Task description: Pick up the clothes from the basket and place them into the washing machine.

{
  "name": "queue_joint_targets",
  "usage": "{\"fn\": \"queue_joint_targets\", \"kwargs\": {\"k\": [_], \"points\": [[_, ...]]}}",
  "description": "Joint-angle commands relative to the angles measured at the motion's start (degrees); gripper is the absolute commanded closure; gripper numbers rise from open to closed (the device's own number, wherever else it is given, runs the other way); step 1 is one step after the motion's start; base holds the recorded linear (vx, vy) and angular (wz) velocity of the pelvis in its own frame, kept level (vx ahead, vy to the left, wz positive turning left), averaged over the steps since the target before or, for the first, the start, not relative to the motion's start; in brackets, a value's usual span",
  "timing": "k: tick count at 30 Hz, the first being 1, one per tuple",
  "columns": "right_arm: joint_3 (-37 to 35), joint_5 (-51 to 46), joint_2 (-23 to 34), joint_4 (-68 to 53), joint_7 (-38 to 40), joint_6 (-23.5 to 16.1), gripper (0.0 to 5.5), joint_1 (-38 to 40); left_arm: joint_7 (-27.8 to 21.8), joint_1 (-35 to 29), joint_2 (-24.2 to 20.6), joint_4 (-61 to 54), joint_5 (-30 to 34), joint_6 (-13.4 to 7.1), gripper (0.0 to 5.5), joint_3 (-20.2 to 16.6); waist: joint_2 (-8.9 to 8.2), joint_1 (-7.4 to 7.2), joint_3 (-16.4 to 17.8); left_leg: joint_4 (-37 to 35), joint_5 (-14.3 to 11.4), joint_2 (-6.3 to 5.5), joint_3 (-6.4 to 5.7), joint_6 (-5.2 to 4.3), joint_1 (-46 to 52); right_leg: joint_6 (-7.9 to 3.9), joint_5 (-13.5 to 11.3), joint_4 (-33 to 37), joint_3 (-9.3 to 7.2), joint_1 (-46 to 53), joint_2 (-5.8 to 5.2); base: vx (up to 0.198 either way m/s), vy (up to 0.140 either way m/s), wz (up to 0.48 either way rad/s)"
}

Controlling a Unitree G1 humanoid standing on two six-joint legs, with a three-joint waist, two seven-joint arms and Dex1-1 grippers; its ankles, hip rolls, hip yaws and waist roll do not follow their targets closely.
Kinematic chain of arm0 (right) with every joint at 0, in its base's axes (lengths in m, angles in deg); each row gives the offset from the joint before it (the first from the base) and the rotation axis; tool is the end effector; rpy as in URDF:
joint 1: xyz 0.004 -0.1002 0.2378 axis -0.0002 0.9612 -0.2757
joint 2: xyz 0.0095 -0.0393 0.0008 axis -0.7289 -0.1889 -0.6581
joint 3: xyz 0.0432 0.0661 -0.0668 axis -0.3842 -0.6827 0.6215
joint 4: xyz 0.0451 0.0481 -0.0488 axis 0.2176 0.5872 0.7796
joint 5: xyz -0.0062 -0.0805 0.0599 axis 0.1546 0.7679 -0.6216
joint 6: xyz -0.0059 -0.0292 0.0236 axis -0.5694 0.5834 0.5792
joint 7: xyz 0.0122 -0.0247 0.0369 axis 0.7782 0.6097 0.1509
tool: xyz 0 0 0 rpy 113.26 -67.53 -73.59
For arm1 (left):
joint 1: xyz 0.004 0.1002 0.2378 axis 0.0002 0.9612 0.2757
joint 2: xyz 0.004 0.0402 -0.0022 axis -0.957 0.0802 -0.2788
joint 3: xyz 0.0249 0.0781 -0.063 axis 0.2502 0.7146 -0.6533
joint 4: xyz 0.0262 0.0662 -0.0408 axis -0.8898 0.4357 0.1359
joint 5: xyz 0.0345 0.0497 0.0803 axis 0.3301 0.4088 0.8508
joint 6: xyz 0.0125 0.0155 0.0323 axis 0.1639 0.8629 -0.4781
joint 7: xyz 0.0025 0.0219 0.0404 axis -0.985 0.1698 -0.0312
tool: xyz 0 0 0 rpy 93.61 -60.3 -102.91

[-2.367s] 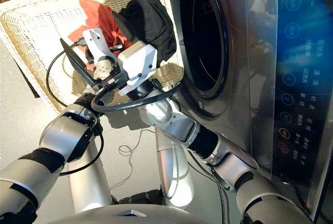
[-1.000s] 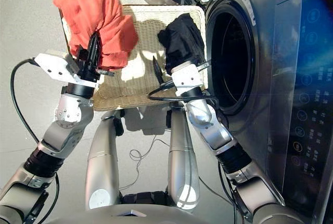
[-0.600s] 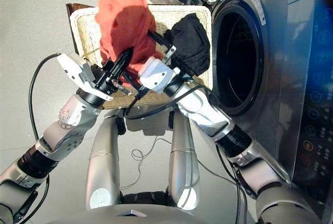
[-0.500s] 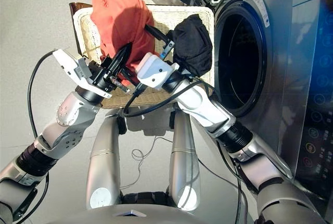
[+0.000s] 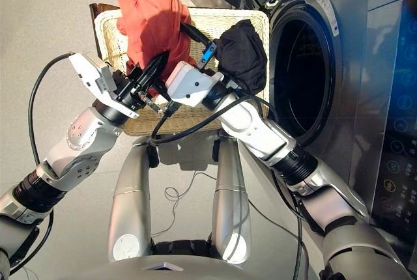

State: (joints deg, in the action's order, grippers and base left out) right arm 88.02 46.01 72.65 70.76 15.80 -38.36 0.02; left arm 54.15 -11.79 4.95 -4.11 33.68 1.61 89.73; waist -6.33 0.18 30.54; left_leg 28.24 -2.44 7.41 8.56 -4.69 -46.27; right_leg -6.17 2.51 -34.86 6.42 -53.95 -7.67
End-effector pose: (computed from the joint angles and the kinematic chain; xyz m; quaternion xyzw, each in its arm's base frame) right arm 0.2643 -0.0939 0.1924 -0.3118 -0.3653 0.3179 0.8175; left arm 0.2378 0.1402 0.1723 -0.0398 -0.2427 -0.3827 0.8905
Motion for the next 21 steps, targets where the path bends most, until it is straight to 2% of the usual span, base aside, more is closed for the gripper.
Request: {"fn": "queue_joint_targets", "kwargs": {"k": [1, 7, 10, 14, 21], "points": [[-2.46, 1.51, 5.08, -6.62, 1.56, -3.63, 0.00, -3.53, -3.92, 1.50, 1.08, -7.84, 1.46, -0.48, 5.50, 3.34, 3.40, -1.71, -0.75, 2.74, -1.94, 0.86, -2.44, -0.55, -0.38, -1.10, -0.21, 3.13, -2.40, 4.01, 1.31, 0.000, 0.000, 0.000], [-2.90, -0.49, 3.90, -3.85, 0.47, -2.98, 0.00, -2.22, -3.48, 0.71, 3.06, -9.31, 3.80, -1.31, 5.50, 2.30, 3.44, -1.51, -0.75, 3.00, -1.93, 0.76, -2.61, -0.56, -0.86, -1.02, -0.12, 3.02, -2.41, 3.59, 1.25, 0.000, 0.000, 0.000], [-1.60, -3.05, 2.01, 2.35, 0.51, -2.28, 0.00, -2.48, -3.17, -0.40, 4.89, -9.77, 5.64, -2.43, 5.50, 1.97, 3.56, -1.21, -0.75, 3.03, -1.92, 0.72, -2.68, -0.57, -0.98, -0.93, 0.00, 3.00, -2.64, 3.60, 1.20, 0.000, 0.000, 0.000], [0.21, -3.69, 0.18, 7.84, 0.13, -1.59, 0.00, -4.44, -2.49, -0.97, 7.36, -10.15, 7.07, -2.95, 5.50, 0.98, 3.70, -0.96, -0.75, 2.66, -1.86, 0.73, -2.65, -0.67, -0.89, -0.89, -0.12, 2.97, -2.68, 3.44, 1.19, 0.000, 0.000, 0.000], [3.14, -3.75, -3.50, 15.45, 0.17, -0.73, 0.00, -8.46, -2.46, -2.36, 9.81, -9.01, 7.23, -3.23, 5.50, 2.43, 3.93, -0.42, -0.75, 2.76, -1.86, 0.69, -2.44, -0.65, -1.05, -0.89, -0.18, 3.13, -2.49, 3.49, 1.24, 0.000, 0.000, 0.000]]}}
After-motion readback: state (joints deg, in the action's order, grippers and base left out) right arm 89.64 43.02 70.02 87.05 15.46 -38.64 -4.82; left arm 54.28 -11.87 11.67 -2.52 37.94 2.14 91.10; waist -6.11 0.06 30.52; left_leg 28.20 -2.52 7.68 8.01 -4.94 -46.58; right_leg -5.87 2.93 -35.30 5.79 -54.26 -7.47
